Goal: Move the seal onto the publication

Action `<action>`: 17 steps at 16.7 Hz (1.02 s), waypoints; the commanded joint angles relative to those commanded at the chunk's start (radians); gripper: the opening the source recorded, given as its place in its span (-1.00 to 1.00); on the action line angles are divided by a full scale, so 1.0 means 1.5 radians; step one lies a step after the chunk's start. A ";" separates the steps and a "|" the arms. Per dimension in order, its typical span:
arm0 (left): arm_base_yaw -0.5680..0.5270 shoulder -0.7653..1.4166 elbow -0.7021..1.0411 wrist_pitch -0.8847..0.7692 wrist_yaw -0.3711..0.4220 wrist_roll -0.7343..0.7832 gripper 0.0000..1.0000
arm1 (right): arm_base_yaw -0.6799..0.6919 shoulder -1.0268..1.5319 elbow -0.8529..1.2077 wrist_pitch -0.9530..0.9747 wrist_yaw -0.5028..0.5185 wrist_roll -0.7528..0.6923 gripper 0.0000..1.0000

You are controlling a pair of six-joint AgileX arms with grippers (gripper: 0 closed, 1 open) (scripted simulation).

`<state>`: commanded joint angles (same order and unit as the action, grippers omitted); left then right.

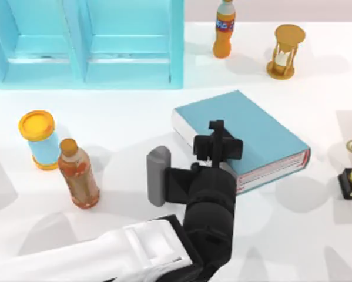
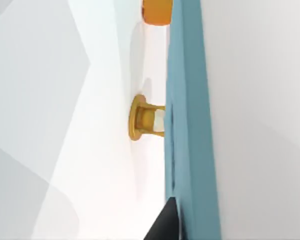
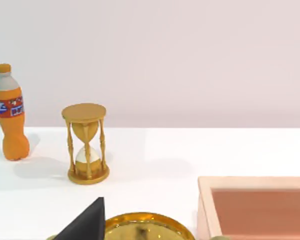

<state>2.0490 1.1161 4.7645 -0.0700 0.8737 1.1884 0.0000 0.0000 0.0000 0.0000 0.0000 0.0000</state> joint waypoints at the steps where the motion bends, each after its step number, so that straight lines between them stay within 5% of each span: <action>1: -0.001 0.001 0.001 0.000 0.001 -0.001 -1.00 | 0.000 0.000 0.000 0.000 0.000 0.000 1.00; 17: -0.002 -0.051 0.022 -0.073 0.008 -0.004 -1.00 | 0.000 0.000 0.000 0.000 0.000 0.000 1.00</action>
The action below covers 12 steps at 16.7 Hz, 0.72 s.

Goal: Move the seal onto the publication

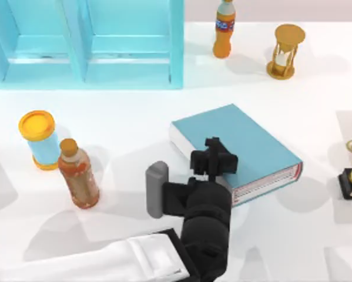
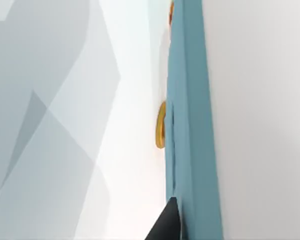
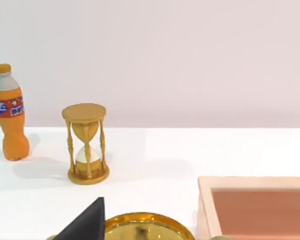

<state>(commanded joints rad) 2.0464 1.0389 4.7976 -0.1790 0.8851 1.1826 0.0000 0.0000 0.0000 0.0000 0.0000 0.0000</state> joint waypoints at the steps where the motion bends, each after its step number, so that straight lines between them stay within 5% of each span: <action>1: 0.000 0.000 0.000 0.000 0.000 0.000 -1.00 | 0.000 0.000 0.000 0.000 0.000 0.000 1.00; 12: 0.000 0.000 0.000 0.000 0.000 0.000 0.66 | 0.000 0.000 0.000 0.000 0.000 0.000 1.00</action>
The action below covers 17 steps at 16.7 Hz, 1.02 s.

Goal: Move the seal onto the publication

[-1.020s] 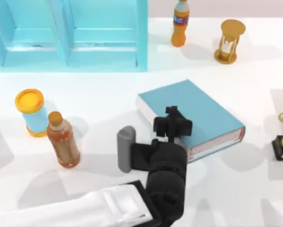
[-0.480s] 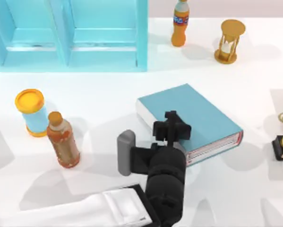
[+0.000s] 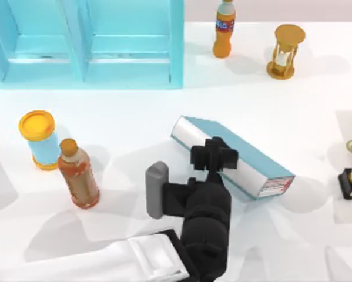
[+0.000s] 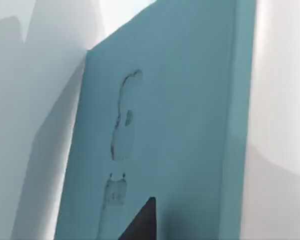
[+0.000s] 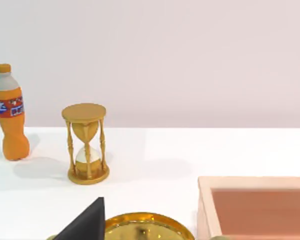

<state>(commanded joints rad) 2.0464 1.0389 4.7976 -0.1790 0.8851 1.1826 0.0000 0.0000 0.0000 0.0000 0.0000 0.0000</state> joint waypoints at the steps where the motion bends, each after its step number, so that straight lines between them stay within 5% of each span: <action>1: 0.000 0.000 0.000 0.000 0.000 0.000 0.81 | 0.000 0.000 0.000 0.000 0.000 0.000 1.00; 3: 0.000 0.000 0.000 0.000 0.000 0.000 1.00 | 0.000 0.000 0.000 0.000 0.000 0.000 1.00; 12: -0.001 -0.001 0.002 0.003 0.001 -0.002 1.00 | 0.000 0.000 0.000 0.000 0.000 0.000 1.00; 17: -0.076 0.018 0.017 0.115 0.063 -0.097 1.00 | 0.000 0.000 0.000 0.000 0.000 0.000 1.00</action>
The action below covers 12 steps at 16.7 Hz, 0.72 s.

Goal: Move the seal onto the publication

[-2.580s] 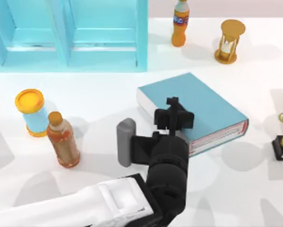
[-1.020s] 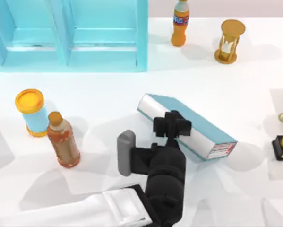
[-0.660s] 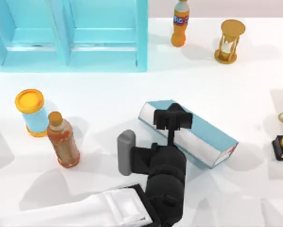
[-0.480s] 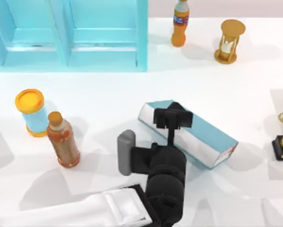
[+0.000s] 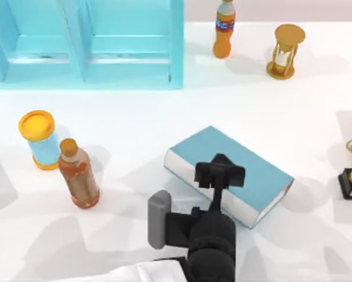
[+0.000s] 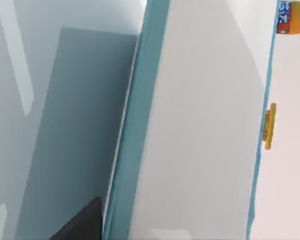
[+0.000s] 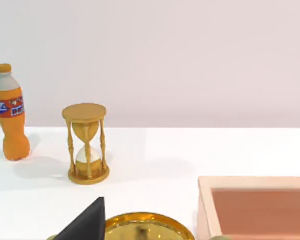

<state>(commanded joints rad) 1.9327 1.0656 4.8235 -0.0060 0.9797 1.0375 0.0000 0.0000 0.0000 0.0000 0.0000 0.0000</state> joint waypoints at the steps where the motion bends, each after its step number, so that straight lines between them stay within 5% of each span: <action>1: -0.025 0.007 0.005 0.042 0.019 -0.034 1.00 | 0.000 0.000 0.000 0.000 0.000 0.000 1.00; 7: -0.189 0.059 0.013 0.284 0.140 -0.265 1.00 | 0.000 0.000 0.000 0.000 0.000 0.000 1.00; 12: -0.234 0.081 0.007 0.336 0.179 -0.318 1.00 | 0.000 0.000 0.000 0.000 0.000 0.000 1.00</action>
<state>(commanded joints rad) 1.5812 1.1878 4.8336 0.4982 1.2476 0.5606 0.0000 0.0000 0.0000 0.0000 0.0000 0.0000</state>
